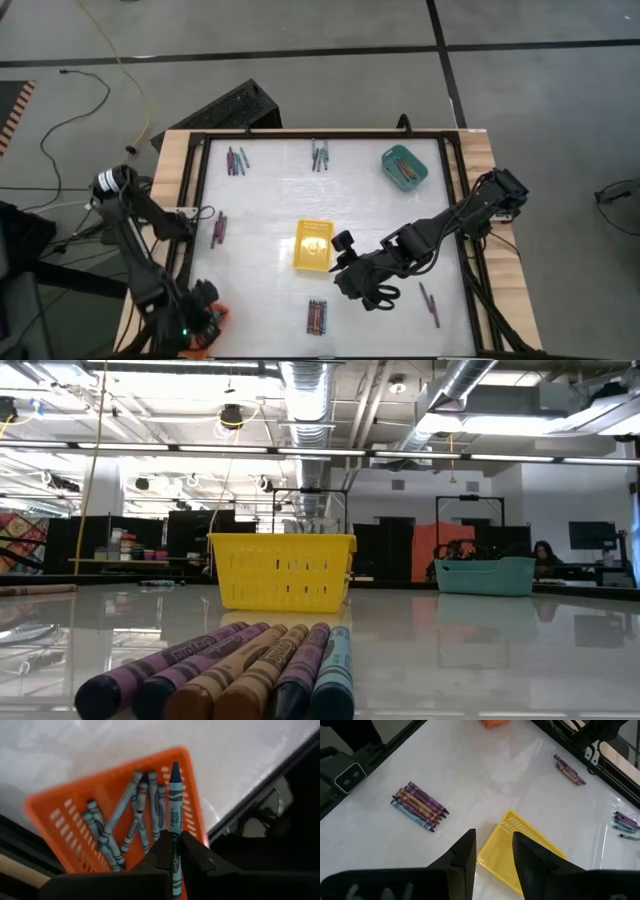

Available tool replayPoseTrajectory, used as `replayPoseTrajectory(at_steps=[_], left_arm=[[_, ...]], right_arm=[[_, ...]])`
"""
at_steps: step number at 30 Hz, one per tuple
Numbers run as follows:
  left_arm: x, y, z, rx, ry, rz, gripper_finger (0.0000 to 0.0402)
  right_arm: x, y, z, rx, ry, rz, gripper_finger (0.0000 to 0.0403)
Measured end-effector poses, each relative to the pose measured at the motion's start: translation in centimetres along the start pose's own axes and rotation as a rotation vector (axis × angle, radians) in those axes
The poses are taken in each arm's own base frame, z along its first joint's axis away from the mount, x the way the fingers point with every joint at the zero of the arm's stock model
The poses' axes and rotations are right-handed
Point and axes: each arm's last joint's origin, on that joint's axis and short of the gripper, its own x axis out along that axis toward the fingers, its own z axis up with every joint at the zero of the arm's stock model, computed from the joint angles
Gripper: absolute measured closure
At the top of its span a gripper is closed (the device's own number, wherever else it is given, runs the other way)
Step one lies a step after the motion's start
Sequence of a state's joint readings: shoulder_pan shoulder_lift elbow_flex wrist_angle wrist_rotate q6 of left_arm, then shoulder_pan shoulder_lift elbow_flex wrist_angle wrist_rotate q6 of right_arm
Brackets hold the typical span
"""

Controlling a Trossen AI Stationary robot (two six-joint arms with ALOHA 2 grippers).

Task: Sort crayons
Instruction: Put the dark blue crayon into the orange basket

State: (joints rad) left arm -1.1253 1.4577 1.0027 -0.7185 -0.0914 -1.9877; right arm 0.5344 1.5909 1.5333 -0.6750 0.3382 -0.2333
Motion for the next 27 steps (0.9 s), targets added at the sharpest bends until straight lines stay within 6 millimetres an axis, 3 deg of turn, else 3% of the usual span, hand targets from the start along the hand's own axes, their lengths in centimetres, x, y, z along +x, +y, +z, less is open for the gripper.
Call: replayPoseTrajectory(at_steps=[8, 17, 27], left_arm=[[2.1, -0.7, -2.0, -0.009, 0.009, 0.054, 0.0401], [2.5, -0.5, -2.1, -0.025, 0.026, 0.080, 0.0400], [2.5, -0.2, -2.0, -0.045, 0.016, 0.113, 0.0362]], right_arm=[[0.1, -0.3, 0.0, 0.007, -0.001, -0.007, 0.0271], [0.1, -0.3, -0.1, 0.015, 0.001, -0.007, 0.0271], [0.1, -0.3, -0.1, 0.023, 0.005, -0.006, 0.0271]])
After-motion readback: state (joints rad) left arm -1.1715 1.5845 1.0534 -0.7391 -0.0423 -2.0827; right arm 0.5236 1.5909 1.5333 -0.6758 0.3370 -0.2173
